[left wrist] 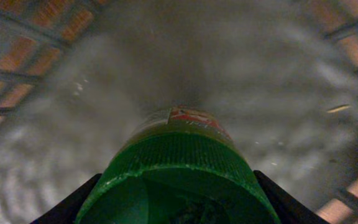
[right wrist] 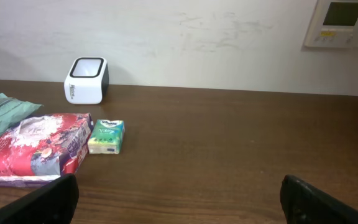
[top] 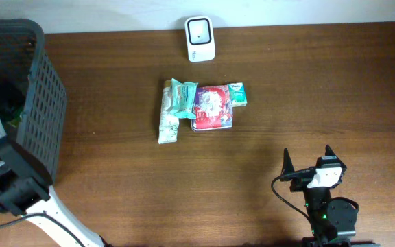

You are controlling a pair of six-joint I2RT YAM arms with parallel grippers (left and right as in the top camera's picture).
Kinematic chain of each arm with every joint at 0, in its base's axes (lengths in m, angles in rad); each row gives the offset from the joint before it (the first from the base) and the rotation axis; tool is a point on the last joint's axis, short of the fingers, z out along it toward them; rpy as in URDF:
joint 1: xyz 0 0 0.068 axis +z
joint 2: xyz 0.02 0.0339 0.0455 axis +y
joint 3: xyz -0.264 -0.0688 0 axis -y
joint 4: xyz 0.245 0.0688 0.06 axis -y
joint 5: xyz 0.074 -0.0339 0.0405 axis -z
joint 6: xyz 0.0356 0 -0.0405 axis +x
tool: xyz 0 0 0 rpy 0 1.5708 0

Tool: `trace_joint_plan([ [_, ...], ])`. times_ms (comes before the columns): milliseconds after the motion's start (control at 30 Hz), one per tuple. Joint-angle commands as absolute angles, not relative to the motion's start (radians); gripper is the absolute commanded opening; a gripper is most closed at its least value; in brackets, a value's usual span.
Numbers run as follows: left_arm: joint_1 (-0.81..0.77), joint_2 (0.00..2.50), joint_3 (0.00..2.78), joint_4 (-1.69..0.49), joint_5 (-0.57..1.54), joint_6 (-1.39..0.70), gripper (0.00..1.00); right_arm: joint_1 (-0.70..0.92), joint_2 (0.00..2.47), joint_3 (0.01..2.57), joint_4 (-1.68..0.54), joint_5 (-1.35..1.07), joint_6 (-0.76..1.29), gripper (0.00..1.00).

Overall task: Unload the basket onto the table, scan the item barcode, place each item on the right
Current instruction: 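Grasp the green-capped seasoning jar and lift it out with left gripper, then carry the jar over the table to the left of the wipes pack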

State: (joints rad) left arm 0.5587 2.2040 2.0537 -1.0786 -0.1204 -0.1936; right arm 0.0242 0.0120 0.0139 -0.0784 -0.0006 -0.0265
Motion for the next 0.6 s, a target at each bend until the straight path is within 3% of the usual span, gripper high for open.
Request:
trace_joint_plan([
  [0, 0.566, 2.03, 2.083, -1.072, -0.12, -0.189, 0.59, 0.033, 0.006, 0.006, -0.082, 0.004, -0.019, 0.99],
  [133, 0.565, 1.81, 2.12, -1.069, -0.039, -0.189, 0.61, 0.033, 0.006, 0.006, -0.082, 0.004, -0.019, 0.99],
  [400, 0.55, 1.49, 2.125, -0.995, 0.444, -0.325, 0.68, 0.033, 0.006, 0.006, -0.082, 0.004, -0.019, 0.99],
  [567, 0.34, 1.483, 2.123, -1.011, 0.613, -0.328, 0.69, 0.033, 0.006, 0.006, -0.082, 0.004, -0.019, 0.99],
])
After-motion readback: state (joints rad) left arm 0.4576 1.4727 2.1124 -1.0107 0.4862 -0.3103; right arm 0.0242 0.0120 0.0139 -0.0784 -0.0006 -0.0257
